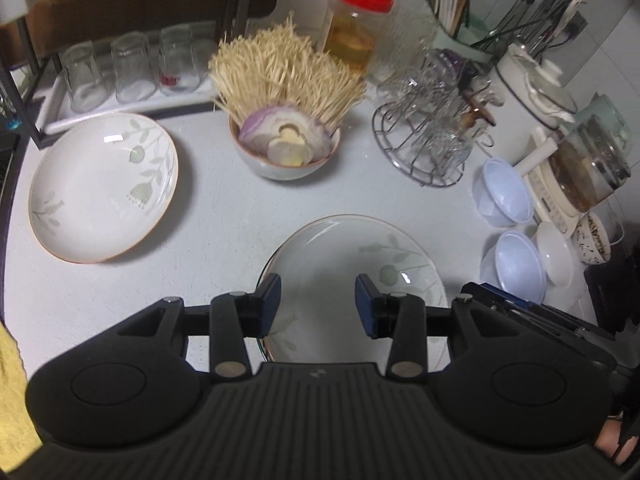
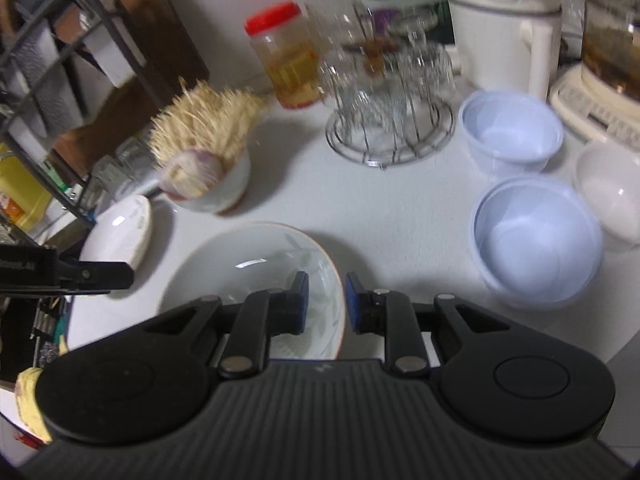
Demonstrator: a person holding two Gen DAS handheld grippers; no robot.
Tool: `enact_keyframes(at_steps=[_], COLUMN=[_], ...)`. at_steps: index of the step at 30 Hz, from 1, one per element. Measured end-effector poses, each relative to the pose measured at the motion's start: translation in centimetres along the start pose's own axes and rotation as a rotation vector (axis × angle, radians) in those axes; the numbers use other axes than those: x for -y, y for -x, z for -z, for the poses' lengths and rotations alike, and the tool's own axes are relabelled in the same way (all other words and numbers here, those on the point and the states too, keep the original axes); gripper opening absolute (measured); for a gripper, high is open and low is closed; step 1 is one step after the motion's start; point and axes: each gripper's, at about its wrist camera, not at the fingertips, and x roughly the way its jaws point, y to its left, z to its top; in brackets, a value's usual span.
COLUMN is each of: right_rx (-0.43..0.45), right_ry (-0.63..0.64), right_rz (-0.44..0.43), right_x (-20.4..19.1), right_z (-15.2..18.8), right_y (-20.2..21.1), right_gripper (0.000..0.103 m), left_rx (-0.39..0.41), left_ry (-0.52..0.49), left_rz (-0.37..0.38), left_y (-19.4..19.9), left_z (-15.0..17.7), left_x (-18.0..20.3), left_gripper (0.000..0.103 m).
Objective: Organize plates and bowls
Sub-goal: 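Lower the white plate onto the floral plate and open both grippers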
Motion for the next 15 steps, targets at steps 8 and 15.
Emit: enact_keyframes(at_steps=[8,15], right_rx=[0.088,0.137], right_ry=[0.032,0.089], right_rz=[-0.052,-0.074], right_x=[-2.4,-5.3], right_z=[-0.5,0.6], right_y=[5.9,9.5], right_gripper=[0.023,0.024], left_rx=[0.099,0.179], left_ry=[-0.057,-0.088], left_rz=[0.019,0.035], left_y=[5.8,9.5], left_z=[1.4,3.4], left_x=[0.7,0.5], left_gripper=[0.046,0.046])
